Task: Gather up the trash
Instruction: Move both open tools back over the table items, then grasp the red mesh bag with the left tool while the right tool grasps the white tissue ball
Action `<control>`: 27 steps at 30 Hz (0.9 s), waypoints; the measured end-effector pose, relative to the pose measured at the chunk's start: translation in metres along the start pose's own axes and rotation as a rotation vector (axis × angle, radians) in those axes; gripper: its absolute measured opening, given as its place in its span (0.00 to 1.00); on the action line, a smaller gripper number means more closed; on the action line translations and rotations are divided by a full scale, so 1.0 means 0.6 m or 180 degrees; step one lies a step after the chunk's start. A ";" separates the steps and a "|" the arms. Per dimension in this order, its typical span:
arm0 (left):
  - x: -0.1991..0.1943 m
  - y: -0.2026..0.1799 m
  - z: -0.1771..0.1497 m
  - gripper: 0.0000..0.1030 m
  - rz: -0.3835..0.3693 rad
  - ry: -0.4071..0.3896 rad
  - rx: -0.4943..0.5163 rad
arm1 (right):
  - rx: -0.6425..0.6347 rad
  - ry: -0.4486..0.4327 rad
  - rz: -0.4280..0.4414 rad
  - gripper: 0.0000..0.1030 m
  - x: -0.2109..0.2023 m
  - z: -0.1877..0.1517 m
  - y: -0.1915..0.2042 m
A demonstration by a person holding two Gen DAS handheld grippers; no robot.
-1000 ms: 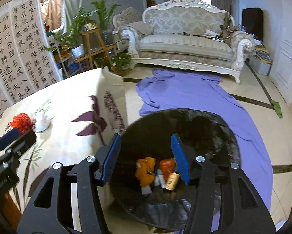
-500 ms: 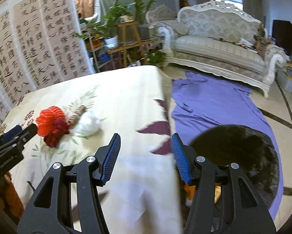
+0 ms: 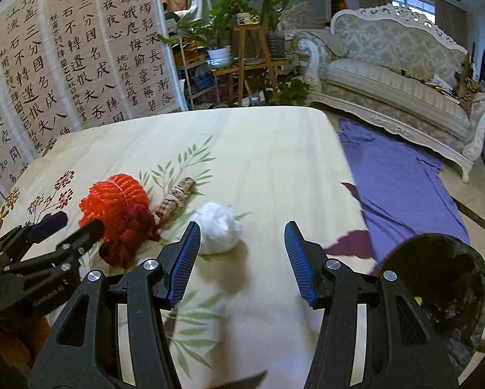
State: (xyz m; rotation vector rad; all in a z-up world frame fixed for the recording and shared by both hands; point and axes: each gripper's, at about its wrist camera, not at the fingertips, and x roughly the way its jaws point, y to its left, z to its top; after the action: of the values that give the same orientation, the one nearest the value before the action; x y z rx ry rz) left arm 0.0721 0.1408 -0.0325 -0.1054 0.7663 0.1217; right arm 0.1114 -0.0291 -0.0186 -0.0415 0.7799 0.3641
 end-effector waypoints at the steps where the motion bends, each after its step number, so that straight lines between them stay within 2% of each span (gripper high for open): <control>1: 0.003 0.002 0.001 0.70 -0.0018 0.0018 -0.0001 | -0.0008 0.0002 0.0006 0.51 0.002 0.000 0.003; 7: 0.016 0.005 0.011 0.68 -0.0165 0.0087 -0.0027 | -0.0059 0.0051 0.0030 0.51 0.021 0.007 0.016; 8: 0.018 0.006 0.011 0.65 -0.0200 0.0105 -0.0026 | -0.0065 0.0059 0.0033 0.51 0.022 0.007 0.017; 10: 0.022 0.006 0.011 0.47 -0.0251 0.0161 -0.0016 | -0.0081 0.0074 0.0035 0.51 0.026 0.007 0.021; 12: 0.028 0.007 0.009 0.35 -0.0319 0.0236 -0.0010 | -0.0097 0.0093 0.0035 0.51 0.031 0.007 0.025; 17: 0.025 0.010 0.007 0.28 -0.0374 0.0232 -0.0044 | -0.0124 0.0160 0.0035 0.51 0.040 0.003 0.029; 22: 0.021 0.019 0.010 0.22 -0.0324 0.0182 -0.0114 | -0.0145 0.0221 0.0031 0.51 0.050 0.003 0.034; 25: 0.018 0.026 0.011 0.20 -0.0284 0.0161 -0.0157 | -0.0160 0.0257 0.0017 0.47 0.056 0.001 0.037; 27: 0.015 0.032 0.009 0.19 -0.0253 0.0151 -0.0185 | -0.0177 0.0280 0.0008 0.39 0.059 0.001 0.039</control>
State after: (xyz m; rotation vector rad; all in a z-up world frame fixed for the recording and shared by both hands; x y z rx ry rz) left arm 0.0793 0.1608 -0.0358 -0.1944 0.8049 0.0662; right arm 0.1273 0.0038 -0.0404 -0.1094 0.8568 0.3885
